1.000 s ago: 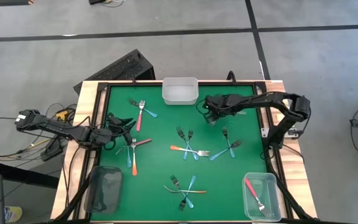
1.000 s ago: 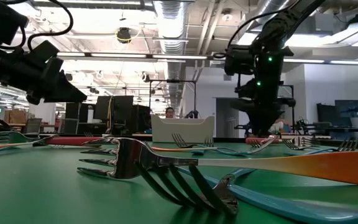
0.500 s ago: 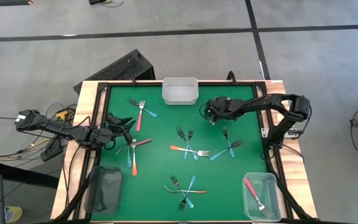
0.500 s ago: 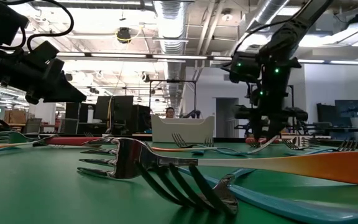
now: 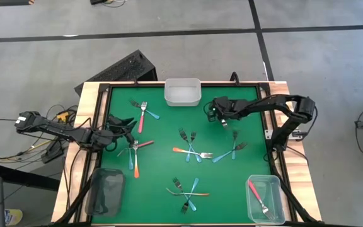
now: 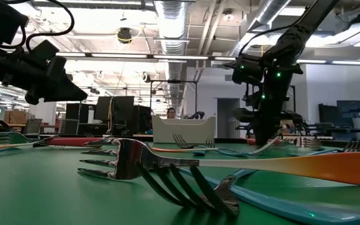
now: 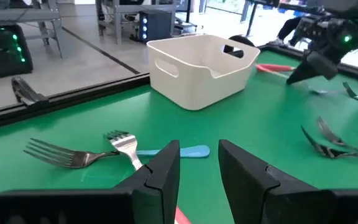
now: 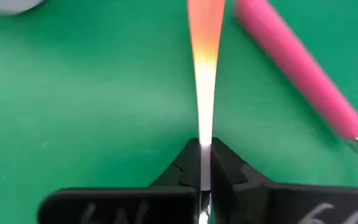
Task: Sort silverware by color (type)
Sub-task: Put the orange fork into the white bin
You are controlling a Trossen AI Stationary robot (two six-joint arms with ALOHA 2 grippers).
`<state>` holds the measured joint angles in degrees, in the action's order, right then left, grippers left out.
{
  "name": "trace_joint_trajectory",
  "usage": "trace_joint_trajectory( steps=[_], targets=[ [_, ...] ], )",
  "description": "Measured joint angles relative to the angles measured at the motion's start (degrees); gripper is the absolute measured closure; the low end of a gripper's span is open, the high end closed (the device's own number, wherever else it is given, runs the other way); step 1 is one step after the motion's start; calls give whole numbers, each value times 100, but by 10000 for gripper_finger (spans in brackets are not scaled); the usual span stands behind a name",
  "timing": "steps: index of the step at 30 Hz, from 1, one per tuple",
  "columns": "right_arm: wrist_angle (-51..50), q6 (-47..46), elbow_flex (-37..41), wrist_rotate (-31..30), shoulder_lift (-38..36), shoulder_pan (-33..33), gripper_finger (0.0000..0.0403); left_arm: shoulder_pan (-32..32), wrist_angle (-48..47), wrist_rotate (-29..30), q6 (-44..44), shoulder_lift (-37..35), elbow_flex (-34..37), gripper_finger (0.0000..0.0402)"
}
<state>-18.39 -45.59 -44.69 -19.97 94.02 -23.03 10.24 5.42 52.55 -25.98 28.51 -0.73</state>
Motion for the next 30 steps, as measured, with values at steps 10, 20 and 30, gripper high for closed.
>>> trace_joint_trajectory(
  steps=[10, 20, 30],
  targets=[
    [1376, 1499, -31, -371, -144, 1231, 373, 0, 1102, -582, 89, 25, 0, 303],
    [2233, 5065, -950, -1975, -142, 1483, 371, 7, 1445, -734, 11, 586, 1, 278],
    [2216, 6411, -2470, 369, 403, 267, 366, 185, 1866, -446, -21, 1362, 2, 278]
  ],
)
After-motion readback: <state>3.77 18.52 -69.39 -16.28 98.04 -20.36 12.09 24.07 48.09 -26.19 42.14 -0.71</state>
